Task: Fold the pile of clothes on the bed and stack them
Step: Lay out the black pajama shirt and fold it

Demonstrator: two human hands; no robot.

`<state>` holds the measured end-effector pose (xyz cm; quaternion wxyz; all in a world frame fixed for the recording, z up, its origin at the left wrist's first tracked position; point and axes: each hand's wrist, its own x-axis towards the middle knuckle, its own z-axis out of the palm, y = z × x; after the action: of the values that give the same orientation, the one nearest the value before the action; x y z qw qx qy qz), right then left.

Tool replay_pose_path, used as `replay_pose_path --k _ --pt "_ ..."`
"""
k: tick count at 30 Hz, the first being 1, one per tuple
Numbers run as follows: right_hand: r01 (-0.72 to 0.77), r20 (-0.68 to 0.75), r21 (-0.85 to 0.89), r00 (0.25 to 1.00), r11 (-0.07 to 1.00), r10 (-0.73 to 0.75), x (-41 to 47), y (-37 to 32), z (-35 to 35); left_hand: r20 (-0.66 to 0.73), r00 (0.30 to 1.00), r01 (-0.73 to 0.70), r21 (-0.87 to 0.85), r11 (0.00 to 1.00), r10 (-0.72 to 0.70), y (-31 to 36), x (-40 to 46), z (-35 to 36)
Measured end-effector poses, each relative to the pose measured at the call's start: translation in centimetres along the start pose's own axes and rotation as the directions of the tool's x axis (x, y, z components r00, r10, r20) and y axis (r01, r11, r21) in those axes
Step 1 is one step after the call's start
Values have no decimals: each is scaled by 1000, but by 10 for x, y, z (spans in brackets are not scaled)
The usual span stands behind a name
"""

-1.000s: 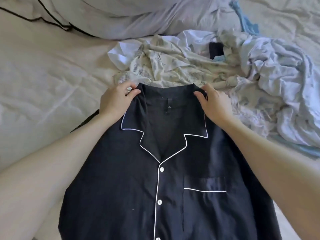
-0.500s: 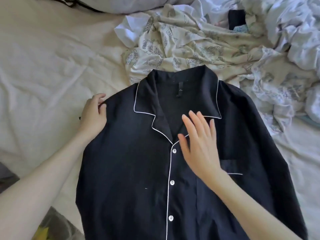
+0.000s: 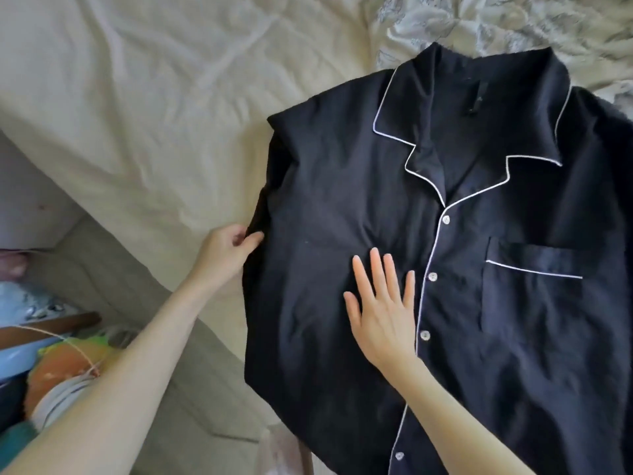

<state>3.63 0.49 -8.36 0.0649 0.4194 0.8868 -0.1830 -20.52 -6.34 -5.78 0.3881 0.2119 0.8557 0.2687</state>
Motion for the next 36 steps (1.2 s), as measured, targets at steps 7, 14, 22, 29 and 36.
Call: replay_pose_path --k 7,14,22,29,36 --pt "-50 15 -52 999 997 51 2 -3 5 -363 928 -153 -158 975 87 -4 26 -82" --pt "-104 40 -64 993 993 107 2 -12 1 -279 946 -199 -88 976 167 -23 52 -154" --pt "-17 -35 -3 999 1000 16 -2 -58 -2 164 969 245 -587 772 -183 -96 26 -139" --pt "-82 198 -89 975 993 99 4 -64 3 -167 976 93 -253 963 -138 -60 35 -205" --pt "-109 358 77 931 991 75 14 -65 -19 -215 972 -46 203 978 91 10 11 -193"
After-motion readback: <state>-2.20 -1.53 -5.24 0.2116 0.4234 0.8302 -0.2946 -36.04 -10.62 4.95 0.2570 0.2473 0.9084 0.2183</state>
